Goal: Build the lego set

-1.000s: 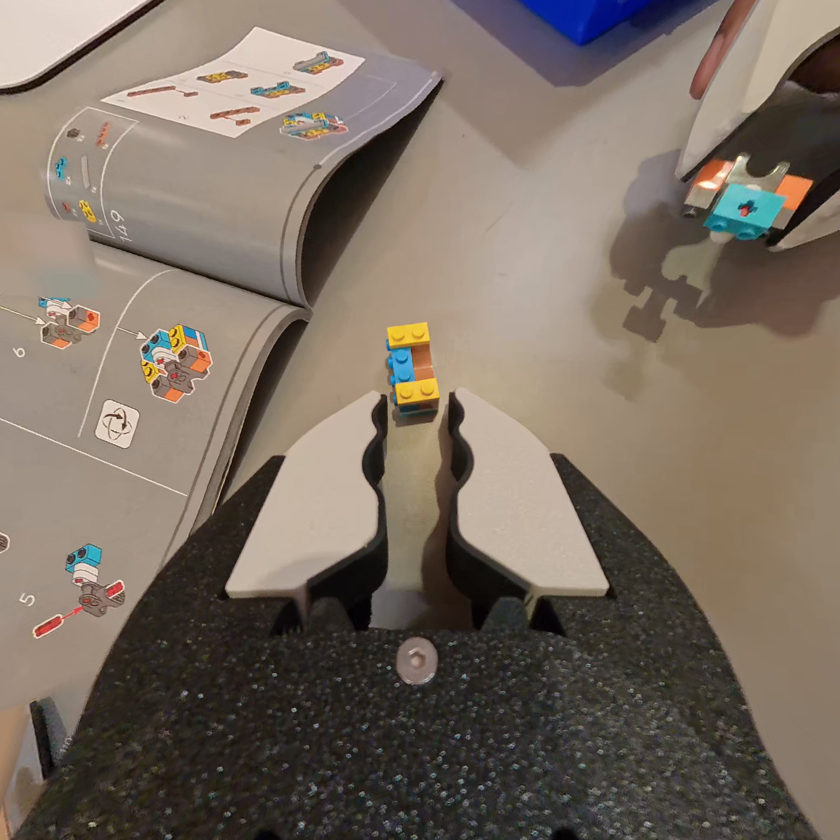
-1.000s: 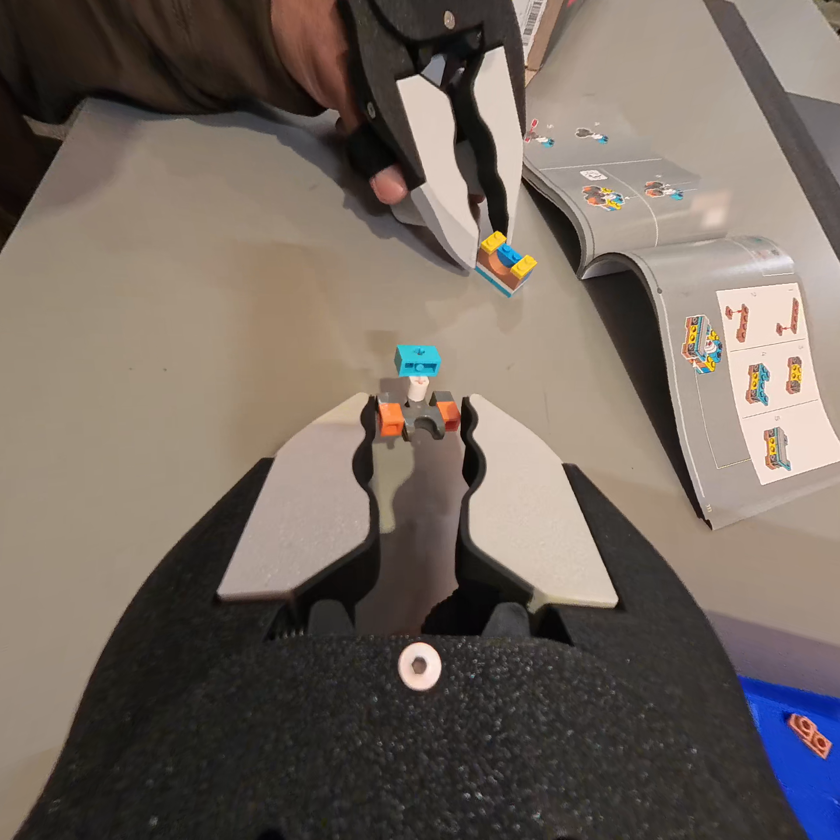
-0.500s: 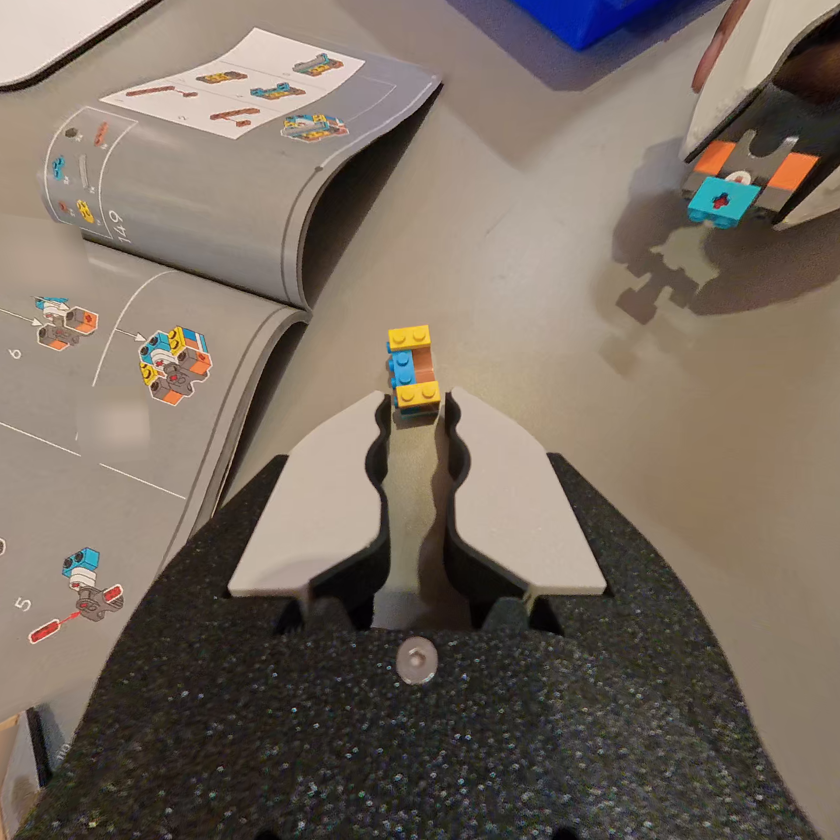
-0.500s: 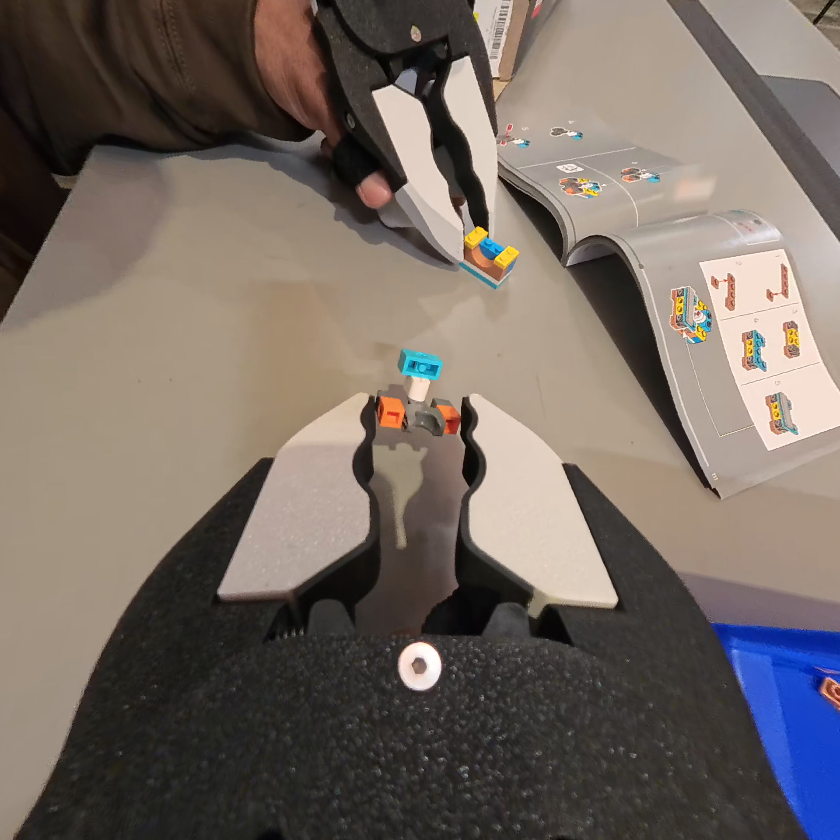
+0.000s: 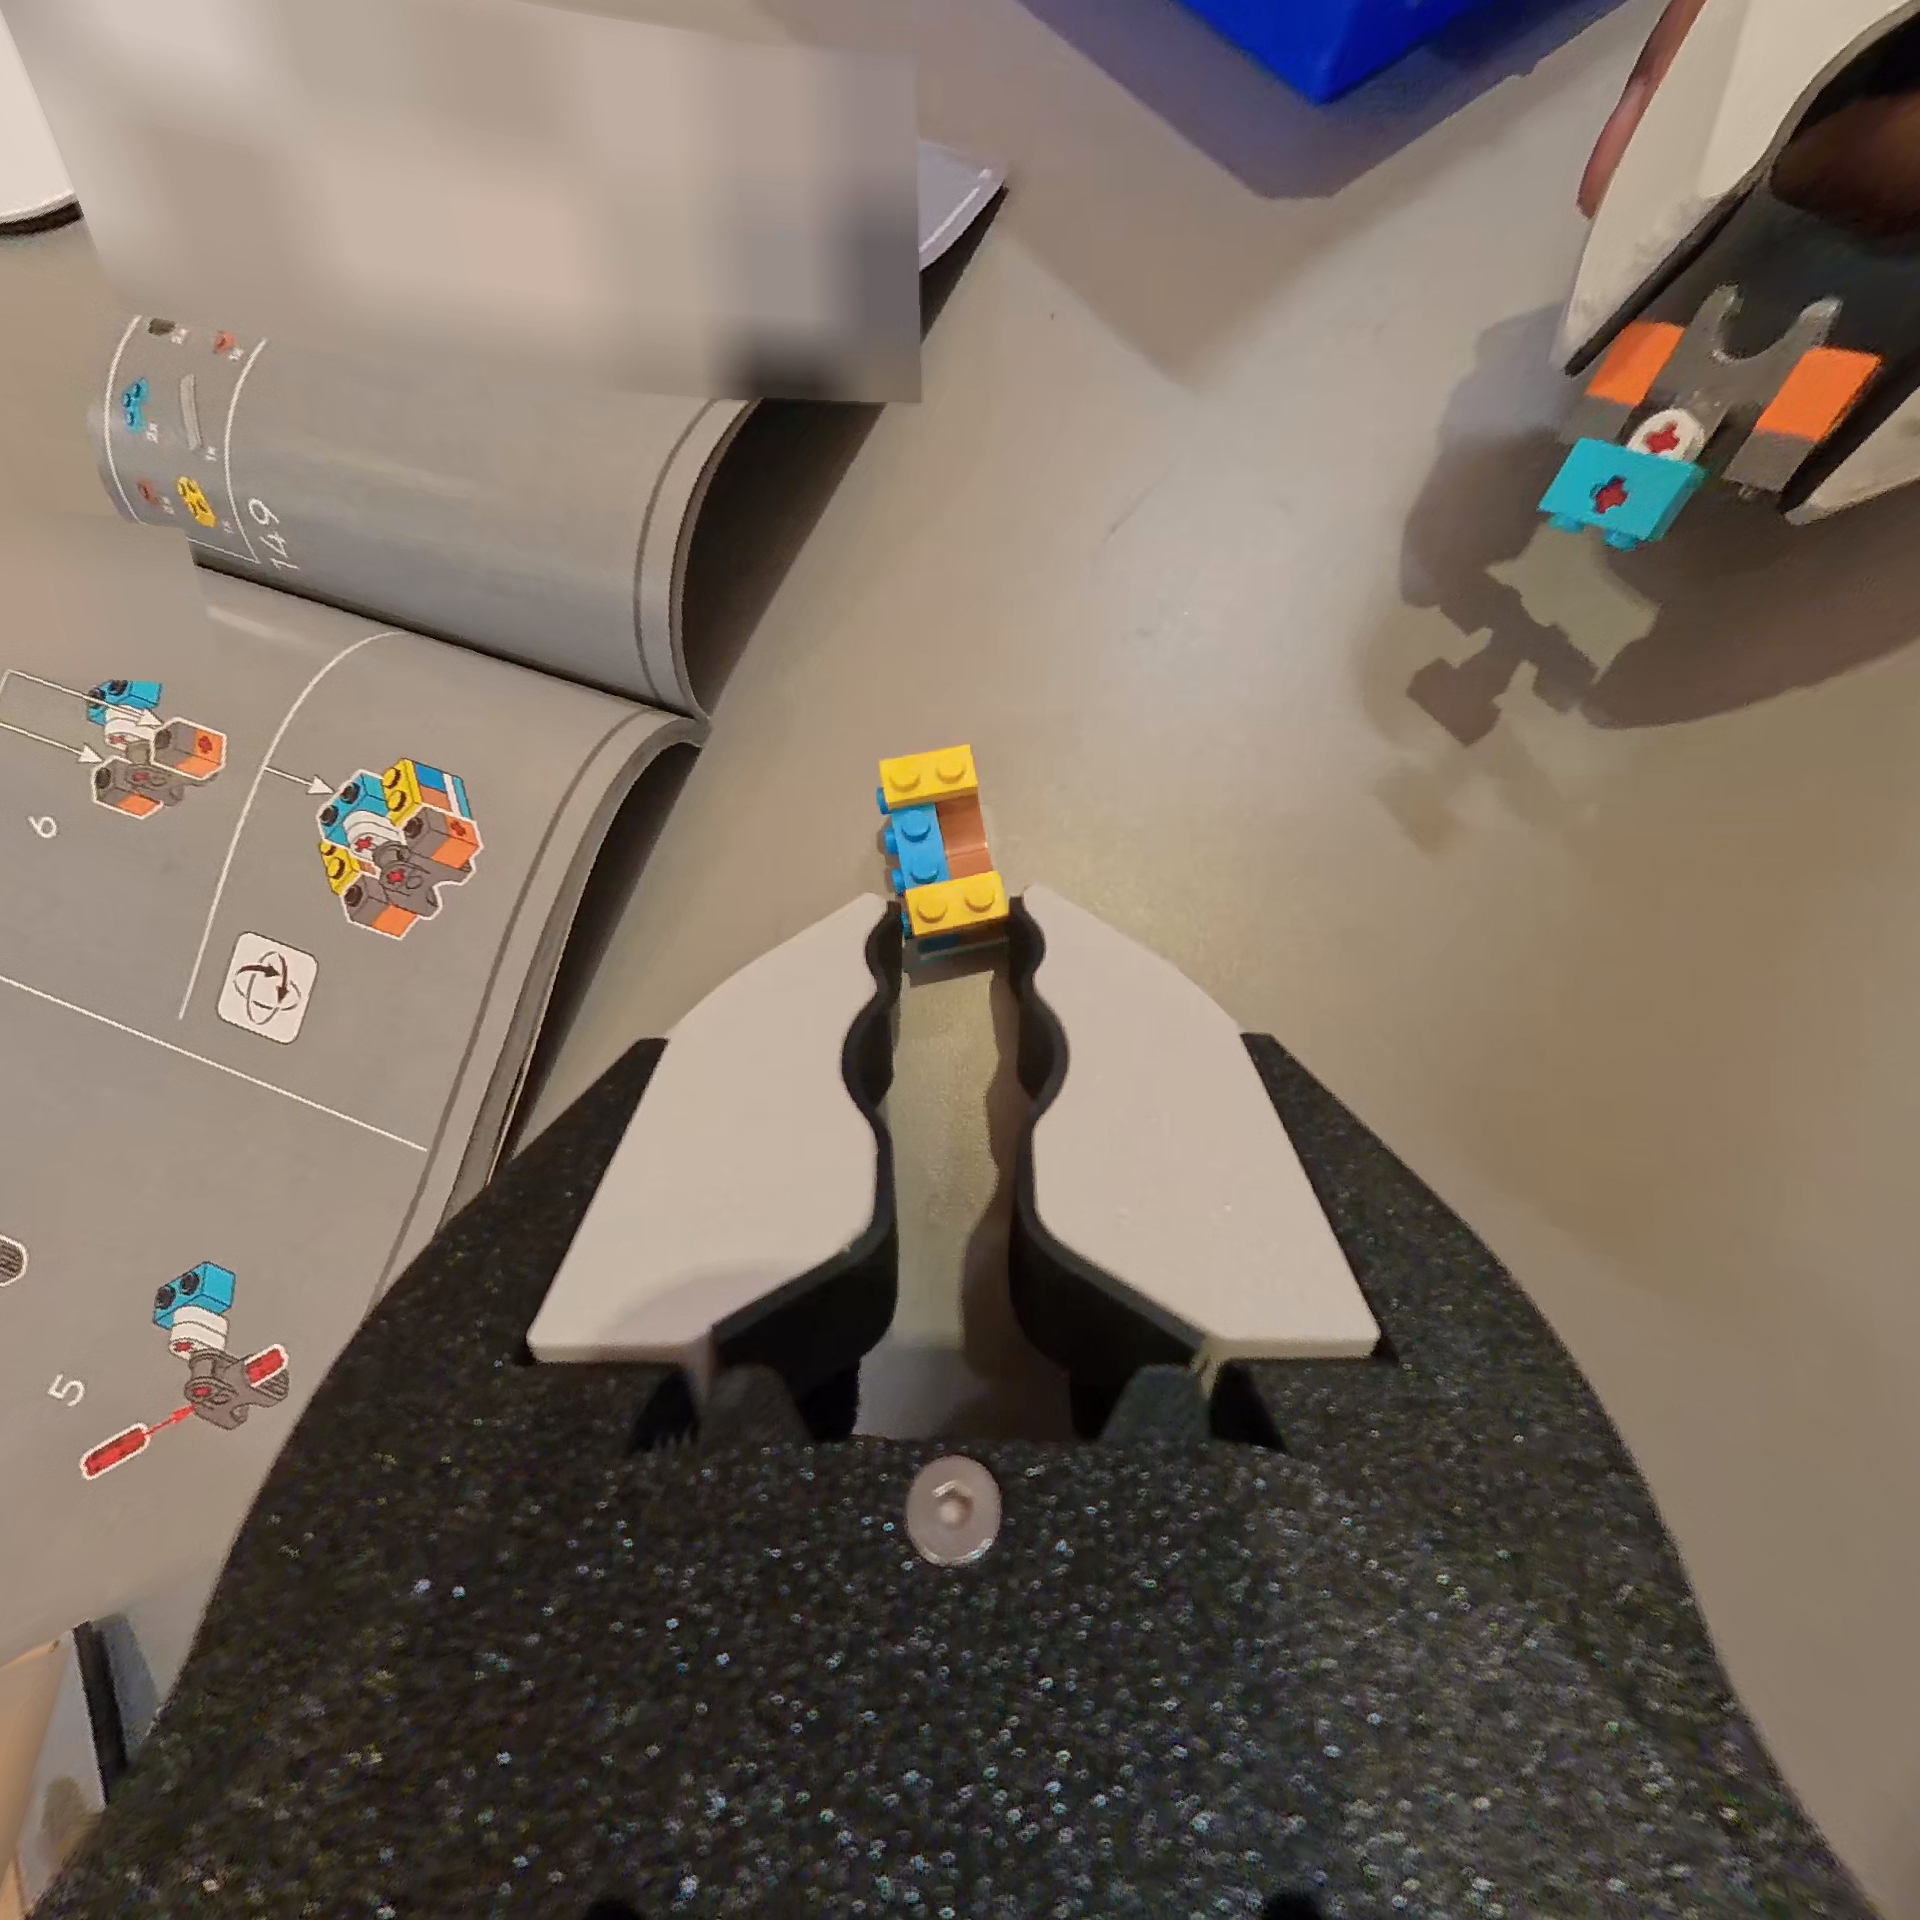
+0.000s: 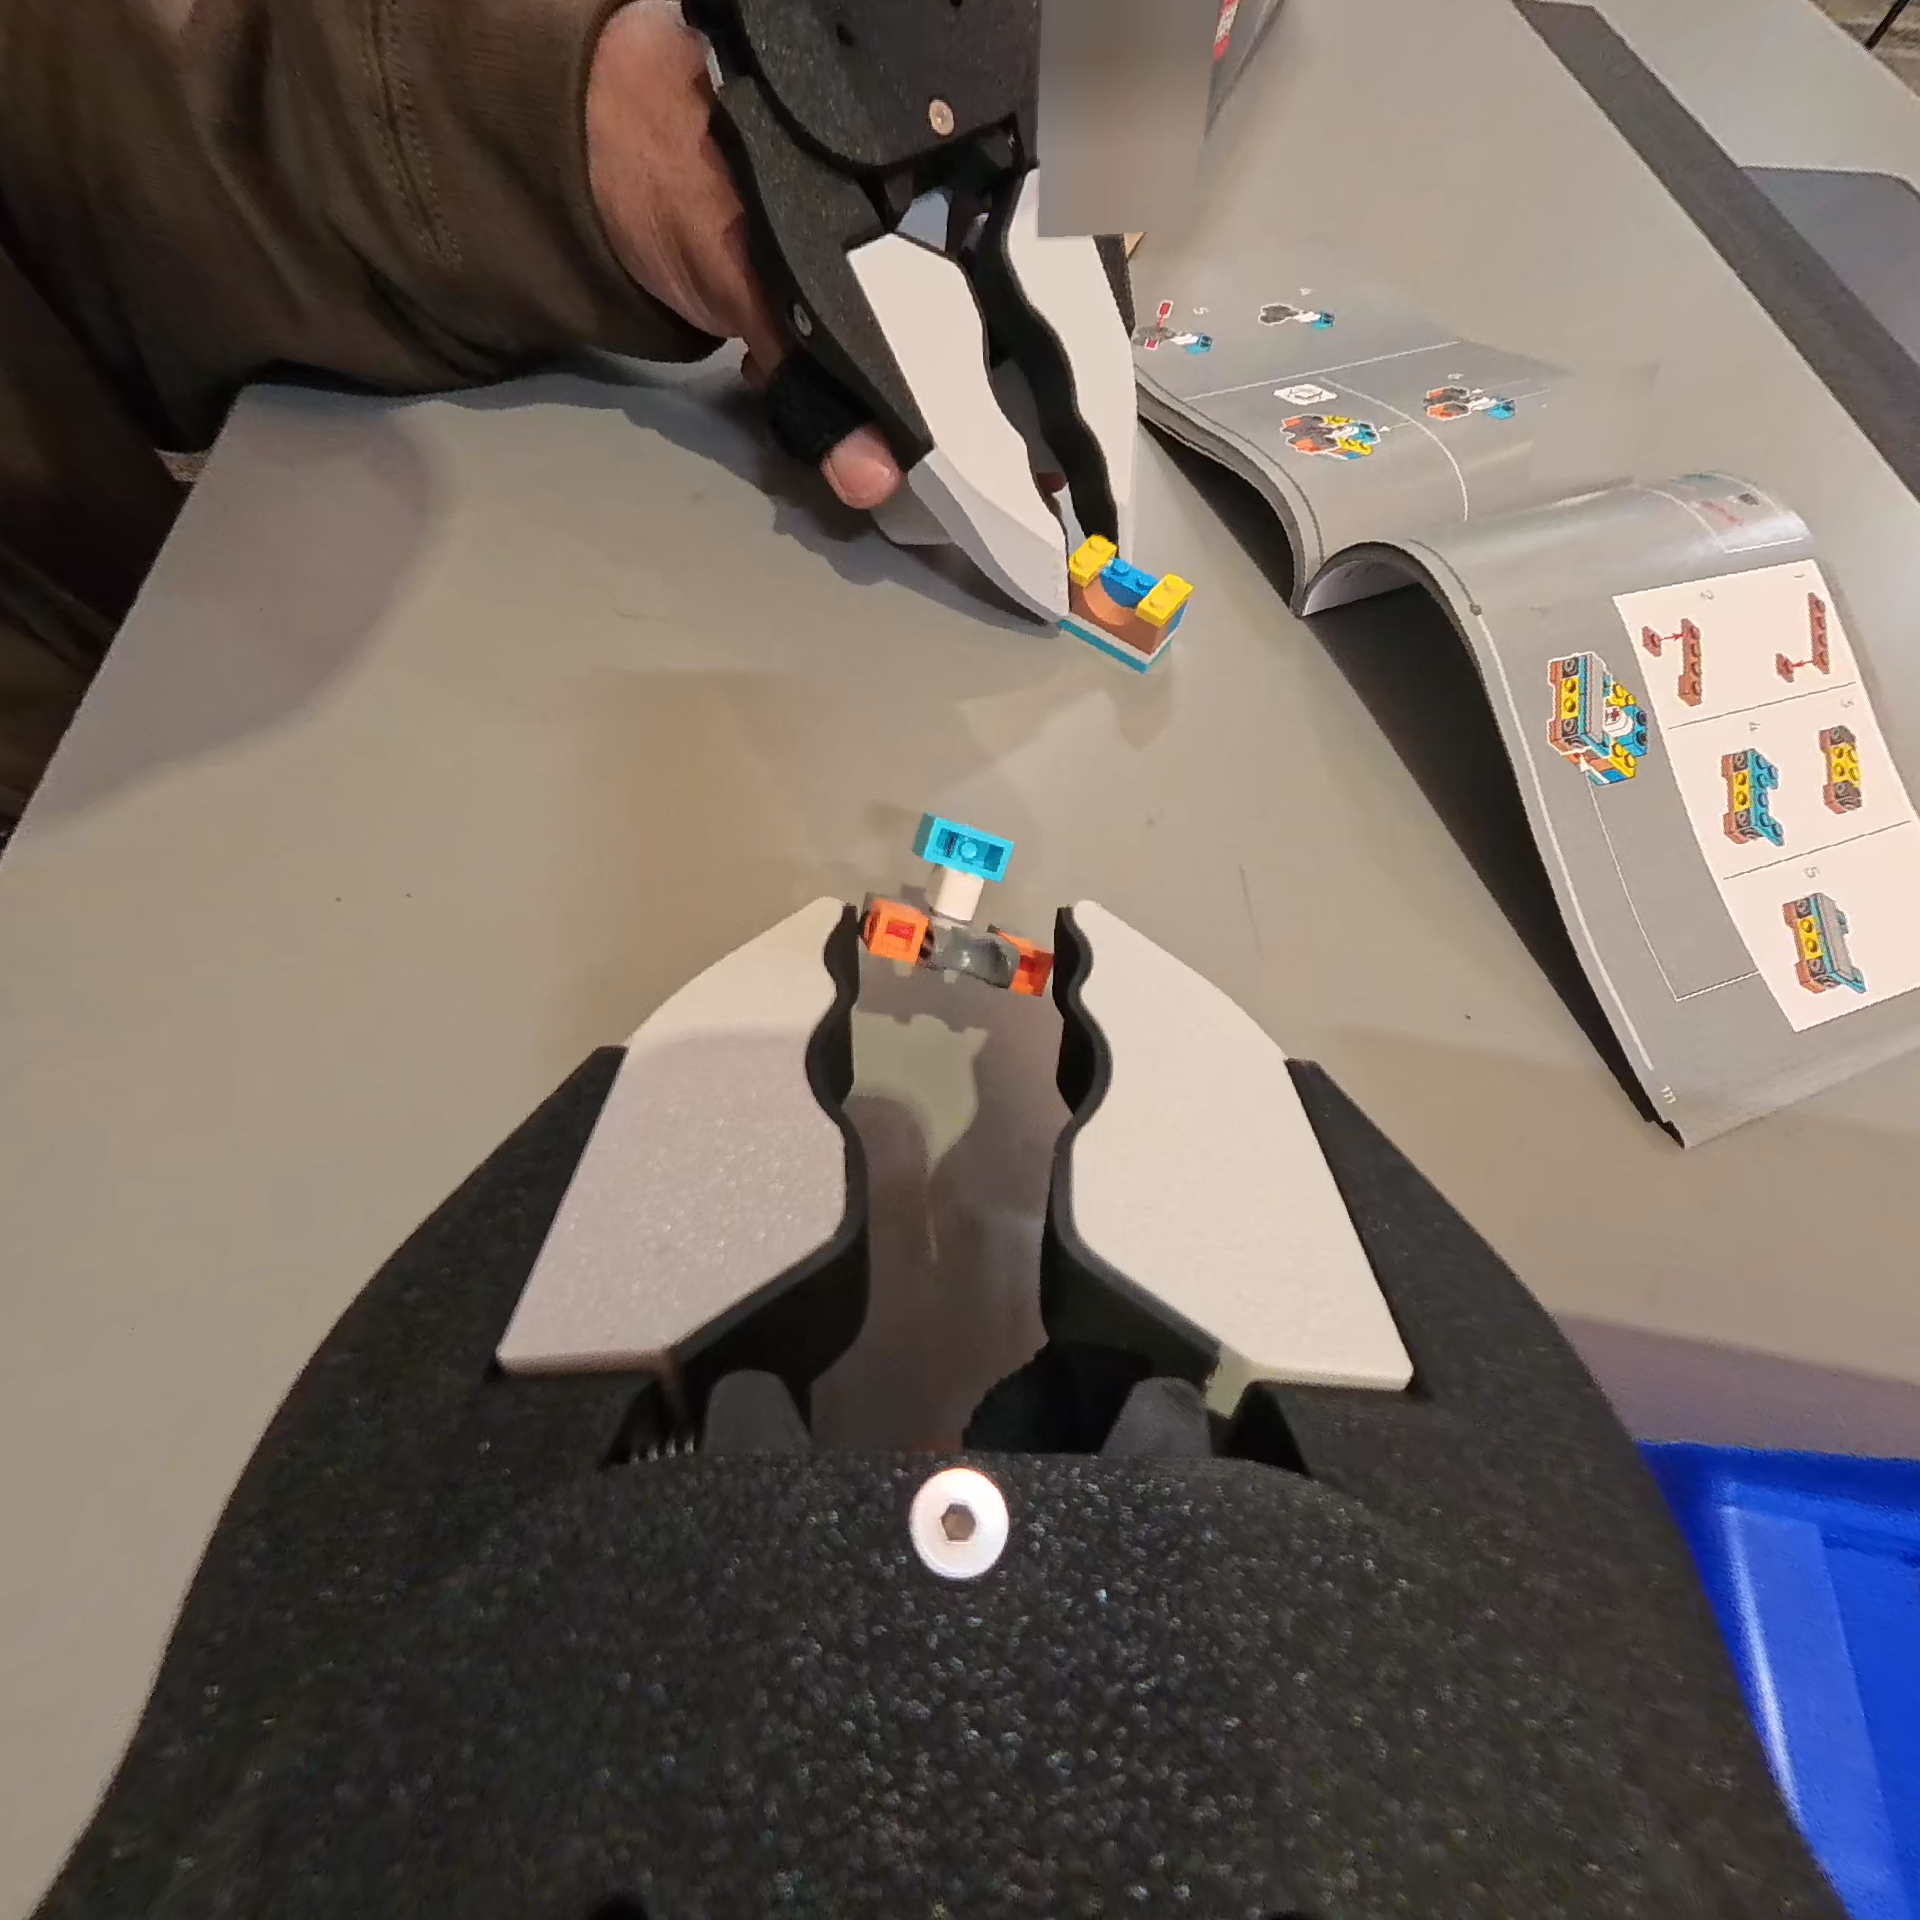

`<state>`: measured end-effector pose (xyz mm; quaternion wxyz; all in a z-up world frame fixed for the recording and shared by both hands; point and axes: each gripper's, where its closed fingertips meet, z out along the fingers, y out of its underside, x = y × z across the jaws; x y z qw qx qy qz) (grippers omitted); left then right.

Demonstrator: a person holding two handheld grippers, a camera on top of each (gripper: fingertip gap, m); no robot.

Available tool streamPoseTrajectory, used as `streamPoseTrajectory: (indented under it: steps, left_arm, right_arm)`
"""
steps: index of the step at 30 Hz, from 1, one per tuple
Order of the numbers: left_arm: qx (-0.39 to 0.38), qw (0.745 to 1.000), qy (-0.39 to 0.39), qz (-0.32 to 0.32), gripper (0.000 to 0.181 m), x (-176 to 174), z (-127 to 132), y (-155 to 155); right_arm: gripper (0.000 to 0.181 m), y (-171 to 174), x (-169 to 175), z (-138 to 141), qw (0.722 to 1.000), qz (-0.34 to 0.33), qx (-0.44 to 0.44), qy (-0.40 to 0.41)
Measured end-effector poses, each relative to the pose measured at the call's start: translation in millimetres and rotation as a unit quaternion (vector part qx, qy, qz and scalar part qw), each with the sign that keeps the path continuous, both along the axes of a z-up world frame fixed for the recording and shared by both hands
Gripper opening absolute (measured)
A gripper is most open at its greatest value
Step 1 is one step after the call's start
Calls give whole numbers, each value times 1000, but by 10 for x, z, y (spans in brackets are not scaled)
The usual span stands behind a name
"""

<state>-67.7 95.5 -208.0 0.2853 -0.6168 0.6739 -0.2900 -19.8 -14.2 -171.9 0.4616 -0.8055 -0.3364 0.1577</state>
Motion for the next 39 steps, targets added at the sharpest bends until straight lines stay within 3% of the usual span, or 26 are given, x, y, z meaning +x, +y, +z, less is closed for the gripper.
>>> streamPoseTrajectory:
  steps: [24,26,30,39]
  left_arm:
    - [-5,1000,-10,-4,20,-1,27,-13]
    - [-12,1000,-19,-8,21,-3,55,-20]
    - [7,999,-37,-14,23,-7,114,2]
    - [13,999,-47,-17,24,-11,157,-9]
  right_arm:
    - [28,6,7,-27,1000,-7,-11,5]
    - [16,26,20,7,1000,-15,-8,17]
    - [14,71,57,38,999,-34,-13,39]
    - [19,-83,180,-49,999,-8,-29,-38]
